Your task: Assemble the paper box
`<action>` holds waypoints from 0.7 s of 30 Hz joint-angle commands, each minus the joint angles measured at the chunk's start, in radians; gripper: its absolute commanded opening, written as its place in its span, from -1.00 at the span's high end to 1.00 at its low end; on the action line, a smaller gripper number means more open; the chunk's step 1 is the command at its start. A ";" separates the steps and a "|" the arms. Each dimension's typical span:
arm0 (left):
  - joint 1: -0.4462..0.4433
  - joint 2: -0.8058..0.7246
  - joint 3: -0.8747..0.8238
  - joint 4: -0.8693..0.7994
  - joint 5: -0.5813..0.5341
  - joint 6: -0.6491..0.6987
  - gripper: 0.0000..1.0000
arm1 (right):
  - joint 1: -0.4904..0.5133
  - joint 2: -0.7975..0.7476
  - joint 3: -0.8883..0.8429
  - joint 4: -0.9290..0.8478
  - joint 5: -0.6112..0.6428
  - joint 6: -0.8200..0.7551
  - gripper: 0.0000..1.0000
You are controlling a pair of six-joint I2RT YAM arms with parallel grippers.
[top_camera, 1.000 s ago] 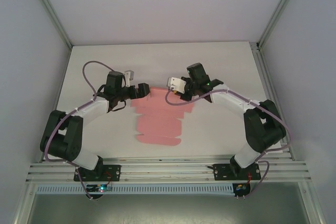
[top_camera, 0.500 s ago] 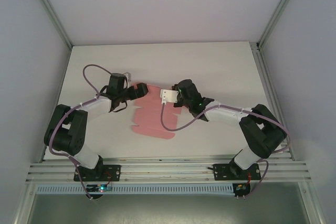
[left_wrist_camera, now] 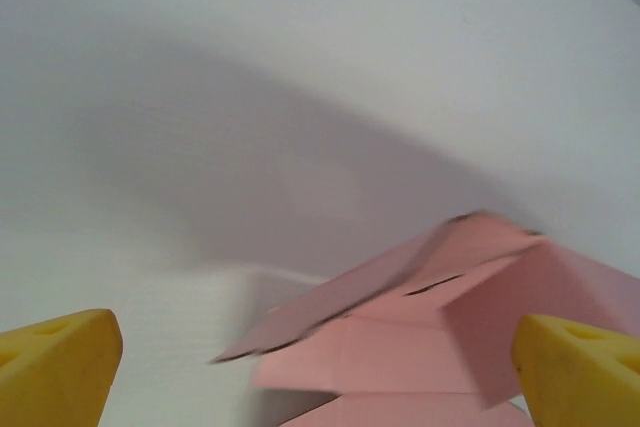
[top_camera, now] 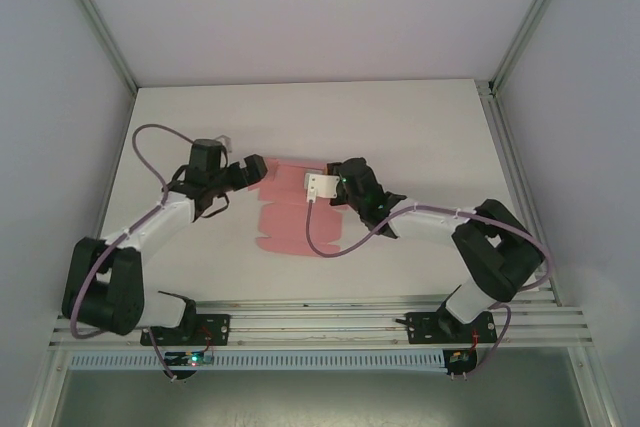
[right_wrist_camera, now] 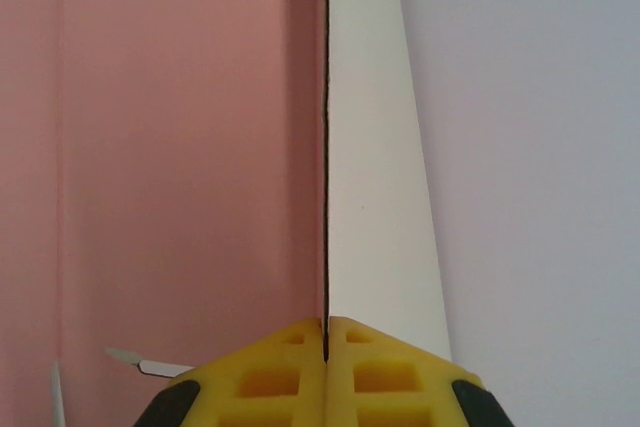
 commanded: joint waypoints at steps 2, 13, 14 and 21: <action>0.079 -0.108 -0.077 -0.136 -0.068 -0.050 -1.00 | -0.045 -0.085 -0.037 -0.008 -0.097 0.101 1.00; 0.113 -0.129 -0.149 -0.111 -0.078 -0.075 -0.96 | -0.083 -0.157 -0.076 0.023 -0.156 0.160 1.00; 0.114 -0.109 -0.145 -0.104 -0.081 -0.077 -0.96 | -0.091 -0.166 -0.080 0.023 -0.174 0.170 1.00; 0.113 0.034 -0.146 0.084 0.055 -0.139 -0.95 | -0.112 -0.210 -0.098 0.026 -0.223 0.202 1.00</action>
